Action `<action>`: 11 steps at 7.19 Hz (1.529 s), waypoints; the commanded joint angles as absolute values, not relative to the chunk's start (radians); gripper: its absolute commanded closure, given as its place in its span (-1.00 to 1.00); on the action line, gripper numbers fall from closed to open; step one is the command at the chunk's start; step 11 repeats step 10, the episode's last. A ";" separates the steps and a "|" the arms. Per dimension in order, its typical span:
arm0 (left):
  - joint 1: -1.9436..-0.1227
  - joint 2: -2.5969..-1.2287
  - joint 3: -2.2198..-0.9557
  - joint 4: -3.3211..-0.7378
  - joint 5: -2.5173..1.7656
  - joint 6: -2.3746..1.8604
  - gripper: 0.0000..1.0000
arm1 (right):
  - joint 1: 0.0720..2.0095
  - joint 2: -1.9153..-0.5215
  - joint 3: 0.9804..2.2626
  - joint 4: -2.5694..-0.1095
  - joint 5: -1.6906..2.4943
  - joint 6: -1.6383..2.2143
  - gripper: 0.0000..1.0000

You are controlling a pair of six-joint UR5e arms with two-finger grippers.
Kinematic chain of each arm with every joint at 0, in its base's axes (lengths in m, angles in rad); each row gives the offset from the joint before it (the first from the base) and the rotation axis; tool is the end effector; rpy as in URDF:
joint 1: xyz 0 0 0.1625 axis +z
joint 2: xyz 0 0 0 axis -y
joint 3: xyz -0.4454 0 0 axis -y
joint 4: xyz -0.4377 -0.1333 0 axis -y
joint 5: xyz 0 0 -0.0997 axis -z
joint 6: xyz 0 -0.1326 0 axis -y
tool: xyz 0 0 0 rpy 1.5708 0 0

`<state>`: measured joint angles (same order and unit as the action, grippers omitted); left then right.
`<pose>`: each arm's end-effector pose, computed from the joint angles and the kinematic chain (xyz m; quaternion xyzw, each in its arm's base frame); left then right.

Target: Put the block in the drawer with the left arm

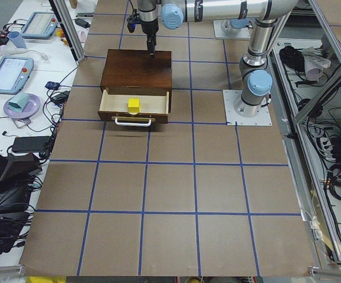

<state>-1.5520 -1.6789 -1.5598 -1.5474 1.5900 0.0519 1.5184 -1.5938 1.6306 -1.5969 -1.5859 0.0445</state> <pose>-0.1200 -0.5757 0.4233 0.0169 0.9991 0.0372 0.0083 0.1036 -0.5316 0.4580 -0.0484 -0.9988 -0.0054 0.0075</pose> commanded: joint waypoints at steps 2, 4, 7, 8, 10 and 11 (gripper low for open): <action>-1.543 -1.664 -1.575 -1.542 1.583 0.052 -1.00 | 1.519 -1.594 1.631 -1.597 -1.586 0.044 -1.00; -1.542 -1.664 -1.574 -1.542 1.582 0.052 -1.00 | 1.519 -1.594 1.632 -1.597 -1.586 0.044 -1.00; -1.539 -1.666 -1.569 -1.534 1.562 0.051 -1.00 | 1.519 -1.594 1.631 -1.597 -1.586 0.044 -1.00; -1.539 -1.666 -1.572 -1.534 1.563 0.051 -1.00 | 1.519 -1.594 1.631 -1.597 -1.586 0.044 -1.00; -1.539 -1.664 -1.574 -1.534 1.565 0.051 -1.00 | 1.519 -1.594 1.631 -1.597 -1.586 0.044 -1.00; -1.539 -1.664 -1.574 -1.534 1.565 0.051 -1.00 | 1.519 -1.594 1.631 -1.597 -1.586 0.044 -1.00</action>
